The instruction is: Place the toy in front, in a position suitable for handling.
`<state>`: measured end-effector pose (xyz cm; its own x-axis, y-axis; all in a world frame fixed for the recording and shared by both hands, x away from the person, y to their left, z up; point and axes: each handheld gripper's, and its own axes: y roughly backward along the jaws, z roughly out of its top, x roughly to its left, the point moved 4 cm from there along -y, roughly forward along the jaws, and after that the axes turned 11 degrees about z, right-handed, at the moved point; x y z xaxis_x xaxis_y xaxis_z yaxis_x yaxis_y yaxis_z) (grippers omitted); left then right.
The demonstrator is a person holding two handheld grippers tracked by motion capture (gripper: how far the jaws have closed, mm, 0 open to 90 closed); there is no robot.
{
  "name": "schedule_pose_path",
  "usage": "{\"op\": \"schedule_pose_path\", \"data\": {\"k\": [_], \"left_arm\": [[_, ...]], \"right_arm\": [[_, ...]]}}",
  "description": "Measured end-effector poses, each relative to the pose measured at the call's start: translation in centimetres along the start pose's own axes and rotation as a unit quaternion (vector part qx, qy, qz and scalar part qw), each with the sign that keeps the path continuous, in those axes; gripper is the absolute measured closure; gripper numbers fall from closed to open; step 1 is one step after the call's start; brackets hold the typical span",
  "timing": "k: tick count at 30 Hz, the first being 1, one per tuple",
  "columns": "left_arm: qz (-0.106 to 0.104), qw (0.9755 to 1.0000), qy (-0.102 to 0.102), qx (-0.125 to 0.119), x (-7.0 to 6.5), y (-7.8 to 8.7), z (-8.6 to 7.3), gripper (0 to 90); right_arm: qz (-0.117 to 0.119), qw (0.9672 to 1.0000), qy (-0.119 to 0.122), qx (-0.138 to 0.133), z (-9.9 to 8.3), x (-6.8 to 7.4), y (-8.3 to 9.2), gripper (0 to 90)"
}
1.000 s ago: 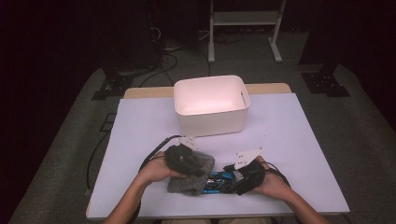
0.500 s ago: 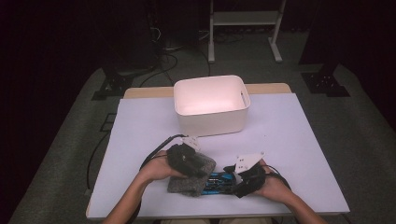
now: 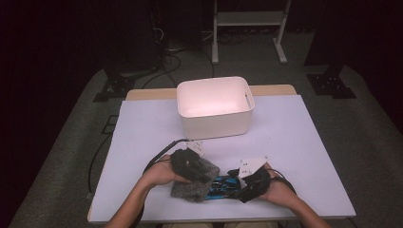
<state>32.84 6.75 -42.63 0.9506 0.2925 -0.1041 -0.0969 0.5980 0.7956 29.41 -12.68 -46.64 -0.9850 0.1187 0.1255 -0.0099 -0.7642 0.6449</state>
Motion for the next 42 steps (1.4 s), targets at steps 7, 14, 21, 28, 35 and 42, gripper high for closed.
{"op": "schedule_pose_path", "data": {"k": [7,14,21,28,35,42], "left_arm": [[-0.01,0.9997,-0.017,-0.015,-1.4,1.0,0.0,71.7],[-0.039,0.9984,-0.028,-0.029,-2.9,1.6,-0.3,72.3],[-0.044,0.9979,-0.033,-0.036,-3.6,1.7,-0.5,73.2],[-0.024,0.998,-0.039,-0.043,-3.3,2.1,-0.3,78.9],[0.011,0.9979,-0.05,-0.039,-2.0,2.2,1.3,79.2],[0.001,0.9981,-0.049,-0.038,-2.0,1.4,0.9,79.0]], "right_arm": [[0.041,0.999,-0.012,0.012,0.6,0.0,0.0,28.5],[0.087,0.996,-0.011,0.018,1.1,0.7,-0.7,34.1],[0.111,0.9931,-0.003,0.037,0.7,1.8,-2.0,48.8],[0.087,0.9948,0.031,0.042,0.6,2.2,-2.1,55.6],[0.064,0.9963,0.042,0.038,1.4,0.3,-1.6,55.8],[0.068,0.9976,0.0,0.007,0.4,-0.5,-0.6,47.8]]}}
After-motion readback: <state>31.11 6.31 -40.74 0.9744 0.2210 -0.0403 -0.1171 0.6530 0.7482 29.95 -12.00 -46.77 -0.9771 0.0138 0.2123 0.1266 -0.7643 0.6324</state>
